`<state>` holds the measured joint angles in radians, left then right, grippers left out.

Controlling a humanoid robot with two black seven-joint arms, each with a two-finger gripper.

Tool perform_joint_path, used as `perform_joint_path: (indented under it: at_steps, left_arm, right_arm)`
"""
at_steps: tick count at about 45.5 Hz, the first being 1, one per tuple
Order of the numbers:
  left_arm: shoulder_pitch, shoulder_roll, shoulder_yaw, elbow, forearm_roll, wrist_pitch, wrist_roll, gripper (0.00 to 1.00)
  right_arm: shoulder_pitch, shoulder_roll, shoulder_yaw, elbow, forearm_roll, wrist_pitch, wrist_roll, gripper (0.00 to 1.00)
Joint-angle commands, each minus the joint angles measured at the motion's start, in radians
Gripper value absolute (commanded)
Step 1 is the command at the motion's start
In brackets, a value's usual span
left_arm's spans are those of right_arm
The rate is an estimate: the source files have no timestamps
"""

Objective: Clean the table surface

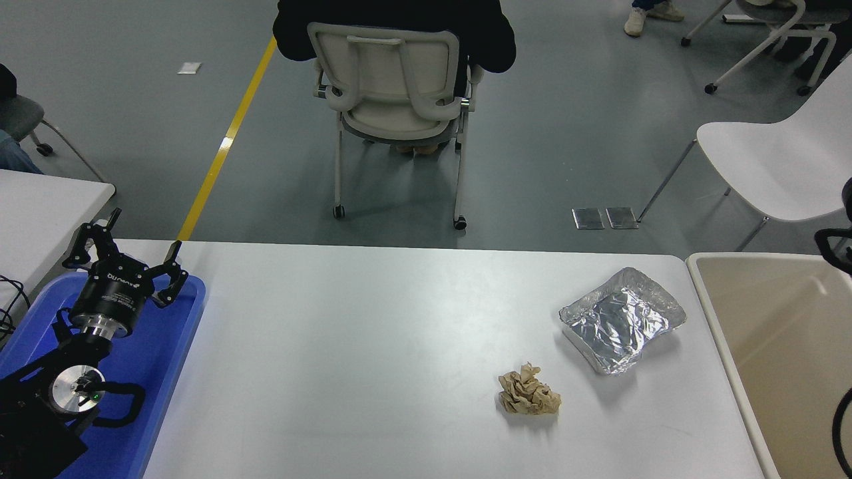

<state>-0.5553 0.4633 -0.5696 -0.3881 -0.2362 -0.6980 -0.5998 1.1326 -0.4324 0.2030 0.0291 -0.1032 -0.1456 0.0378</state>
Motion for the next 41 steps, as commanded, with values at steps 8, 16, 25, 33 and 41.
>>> perform_joint_path:
  at_steps: [8, 16, 25, 33, 41]
  left_arm:
    - [0.0, 0.0, 0.001, 0.0, 0.0, 0.0, 0.0, 1.0]
    - [0.0, 0.0, 0.0, 0.0, 0.0, 0.0, 0.0, 1.0]
    - [0.0, 0.0, -0.001, 0.0, 0.0, 0.0, 0.0, 1.0]
    - [0.0, 0.0, -0.001, 0.0, 0.0, 0.0, 0.0, 1.0]
    - [0.0, 0.0, 0.001, 0.0, 0.0, 0.0, 0.0, 1.0]
  right_arm:
    - [0.073, -0.046, 0.242, 0.162, 0.01, 0.0, 0.001, 0.98]
    - [0.067, -0.046, 0.253, 0.247, 0.01, -0.002, 0.001, 0.98]
    - [0.061, -0.039, 0.253, 0.299, 0.01, -0.002, 0.001, 0.98]
    - [0.055, -0.04, 0.253, 0.371, 0.01, -0.002, 0.002, 0.98]
    - [0.036, -0.037, 0.285, 0.394, 0.011, 0.001, 0.08, 0.98]
